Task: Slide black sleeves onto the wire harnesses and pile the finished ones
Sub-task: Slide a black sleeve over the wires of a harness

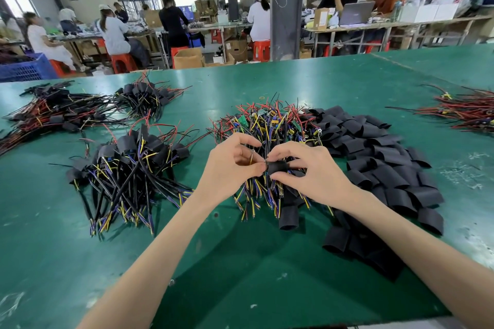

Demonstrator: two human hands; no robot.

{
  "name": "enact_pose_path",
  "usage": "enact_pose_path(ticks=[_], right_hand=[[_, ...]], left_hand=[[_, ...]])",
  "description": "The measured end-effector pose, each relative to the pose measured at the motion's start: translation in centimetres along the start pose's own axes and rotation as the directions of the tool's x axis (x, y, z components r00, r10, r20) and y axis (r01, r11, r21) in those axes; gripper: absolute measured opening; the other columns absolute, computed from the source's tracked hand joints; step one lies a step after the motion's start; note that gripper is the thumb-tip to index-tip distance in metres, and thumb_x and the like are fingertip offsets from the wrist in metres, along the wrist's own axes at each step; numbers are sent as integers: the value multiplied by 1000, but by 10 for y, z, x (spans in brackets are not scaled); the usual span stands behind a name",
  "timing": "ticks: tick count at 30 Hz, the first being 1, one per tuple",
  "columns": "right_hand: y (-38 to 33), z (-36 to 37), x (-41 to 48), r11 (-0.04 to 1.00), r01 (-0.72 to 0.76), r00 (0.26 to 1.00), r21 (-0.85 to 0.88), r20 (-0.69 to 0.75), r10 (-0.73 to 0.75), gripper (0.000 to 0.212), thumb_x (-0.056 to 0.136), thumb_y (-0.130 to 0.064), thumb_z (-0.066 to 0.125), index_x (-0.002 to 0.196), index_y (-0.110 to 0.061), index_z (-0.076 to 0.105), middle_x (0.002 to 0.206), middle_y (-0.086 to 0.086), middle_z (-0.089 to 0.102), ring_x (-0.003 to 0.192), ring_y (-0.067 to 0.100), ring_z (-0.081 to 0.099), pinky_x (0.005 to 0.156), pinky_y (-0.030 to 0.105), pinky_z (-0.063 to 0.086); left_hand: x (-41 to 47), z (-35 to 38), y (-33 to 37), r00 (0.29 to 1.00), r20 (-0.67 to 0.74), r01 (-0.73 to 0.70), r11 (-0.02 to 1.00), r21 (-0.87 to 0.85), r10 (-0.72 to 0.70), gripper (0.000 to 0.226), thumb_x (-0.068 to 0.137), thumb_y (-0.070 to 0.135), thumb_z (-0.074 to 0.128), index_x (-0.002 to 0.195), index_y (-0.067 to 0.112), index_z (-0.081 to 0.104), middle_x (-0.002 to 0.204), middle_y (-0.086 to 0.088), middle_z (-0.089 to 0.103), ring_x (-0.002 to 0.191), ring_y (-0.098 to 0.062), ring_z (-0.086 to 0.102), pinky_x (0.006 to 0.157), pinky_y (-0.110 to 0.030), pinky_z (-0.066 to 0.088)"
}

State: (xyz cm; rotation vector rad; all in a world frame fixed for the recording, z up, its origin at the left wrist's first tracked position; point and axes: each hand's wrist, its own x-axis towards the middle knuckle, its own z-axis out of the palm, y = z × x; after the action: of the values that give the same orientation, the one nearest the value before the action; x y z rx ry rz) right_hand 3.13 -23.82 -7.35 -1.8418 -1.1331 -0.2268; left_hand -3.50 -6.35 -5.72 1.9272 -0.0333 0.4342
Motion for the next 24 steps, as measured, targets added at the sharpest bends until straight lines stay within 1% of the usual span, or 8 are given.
enact_pose_path(ticks=[4, 8, 11, 14, 16, 18, 22, 24], right_hand=[[0, -3, 1, 995, -58, 998, 76, -3, 59, 34, 74, -6, 78, 100, -23, 62, 95, -10, 70, 94, -2, 63, 76, 9, 47], [1, -3, 1, 990, -87, 996, 111, 18, 85, 32, 76, -5, 76, 100, -21, 63, 96, -11, 71, 97, -3, 64, 79, 9, 47], [2, 1, 0, 998, -49, 998, 44, 40, 47, 30, 79, -2, 73, 105, -11, 62, 101, -9, 70, 101, -5, 62, 87, 11, 46], [1, 3, -2, 1000, -27, 997, -11, 77, 28, 32, 82, -3, 69, 111, -13, 58, 108, -14, 67, 106, -7, 59, 95, 18, 46], [-1, 4, -2, 998, 7, 997, -58, 77, -2, 35, 83, -3, 67, 113, -17, 57, 106, -26, 62, 106, -11, 57, 94, 15, 44], [-2, 6, -2, 993, 52, 996, -107, 71, -45, 37, 82, -1, 66, 115, -17, 57, 106, -28, 62, 102, -13, 57, 90, 11, 44], [-2, 9, -3, 981, 87, 994, -176, 77, -74, 38, 84, -2, 63, 119, -15, 57, 113, -6, 67, 105, 11, 61, 91, 29, 45], [-2, 10, -3, 978, 89, 994, -190, 72, -76, 39, 84, -1, 63, 120, -16, 57, 114, -4, 66, 105, 13, 60, 90, 29, 43]], left_hand=[[-2, 2, 2, 999, -11, -41, 999, 9, 41, 41, 71, -7, 75, 95, 21, 57, 77, -6, 71, 63, -9, 62, 73, -26, 54], [-4, 4, 1, 995, -37, -97, 995, 21, 97, 43, 71, -8, 74, 96, 21, 57, 74, 0, 70, 64, -6, 63, 70, -18, 50], [-4, 7, 0, 993, -50, -106, 994, 30, 108, 42, 71, -8, 74, 98, 19, 57, 73, 0, 69, 64, -6, 62, 68, -16, 49], [-4, 7, -2, 992, -58, -112, 993, 41, 115, 43, 71, -7, 74, 98, 22, 58, 74, 1, 68, 66, -6, 62, 68, -15, 49], [-4, 8, -3, 991, -69, -116, 992, 49, 119, 45, 71, -6, 74, 96, 27, 57, 71, 5, 66, 67, -5, 62, 69, -13, 48], [-4, 10, -3, 989, -81, -118, 991, 64, 123, 46, 71, -6, 74, 94, 29, 57, 68, 10, 64, 65, -4, 61, 68, -13, 48], [-5, 12, -3, 988, -97, -115, 991, 70, 122, 44, 73, -5, 72, 93, 30, 56, 68, 9, 63, 63, -5, 58, 68, -15, 49], [-6, 13, -3, 986, -107, -116, 990, 85, 125, 41, 74, -5, 72, 94, 28, 56, 71, 5, 62, 64, -8, 58, 68, -17, 49]])
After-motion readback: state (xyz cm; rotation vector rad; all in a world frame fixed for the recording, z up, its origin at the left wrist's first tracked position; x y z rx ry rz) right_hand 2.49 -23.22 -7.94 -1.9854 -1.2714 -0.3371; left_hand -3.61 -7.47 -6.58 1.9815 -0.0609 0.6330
